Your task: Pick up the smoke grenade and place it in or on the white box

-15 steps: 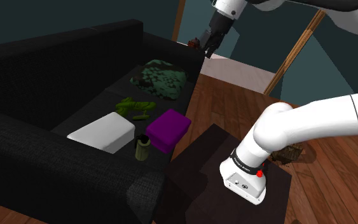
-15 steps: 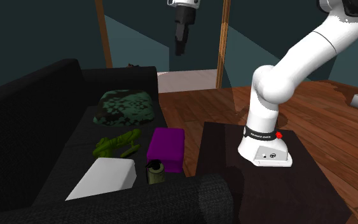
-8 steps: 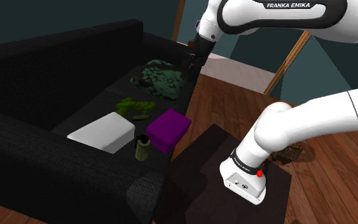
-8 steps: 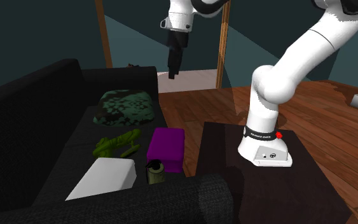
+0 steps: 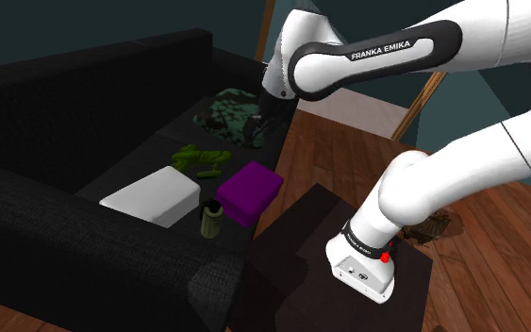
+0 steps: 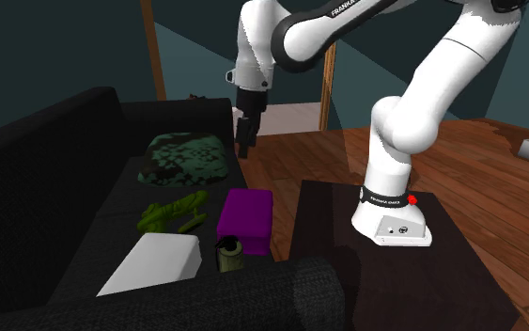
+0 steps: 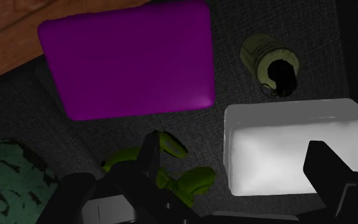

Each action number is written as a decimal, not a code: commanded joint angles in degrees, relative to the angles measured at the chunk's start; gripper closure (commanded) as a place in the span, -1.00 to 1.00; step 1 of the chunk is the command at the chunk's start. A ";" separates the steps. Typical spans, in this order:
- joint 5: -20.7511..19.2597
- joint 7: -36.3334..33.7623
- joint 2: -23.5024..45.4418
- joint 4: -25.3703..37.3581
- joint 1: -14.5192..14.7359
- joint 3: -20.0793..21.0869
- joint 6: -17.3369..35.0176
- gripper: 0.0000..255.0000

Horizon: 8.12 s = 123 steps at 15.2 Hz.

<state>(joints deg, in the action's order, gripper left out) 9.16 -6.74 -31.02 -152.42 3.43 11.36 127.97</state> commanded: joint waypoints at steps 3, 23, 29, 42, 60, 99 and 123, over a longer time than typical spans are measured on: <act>0.46 -3.81 7.18 -1.20 0.62 3.65 8.08 -1.00; -25.26 -33.89 44.51 5.69 2.88 7.64 34.62 -1.00; -26.85 -35.08 46.02 6.07 3.78 6.41 35.68 -1.00; -26.85 -35.08 46.02 6.07 3.78 6.42 35.68 1.00; -9.44 -22.26 29.88 5.47 -0.27 13.53 21.63 1.00; -21.12 -32.06 53.16 53.20 5.35 13.72 -5.41 1.00; -24.76 -34.49 59.30 49.17 6.59 11.76 4.26 1.00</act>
<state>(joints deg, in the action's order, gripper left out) -15.60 -41.23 28.31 -103.26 10.02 23.12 132.21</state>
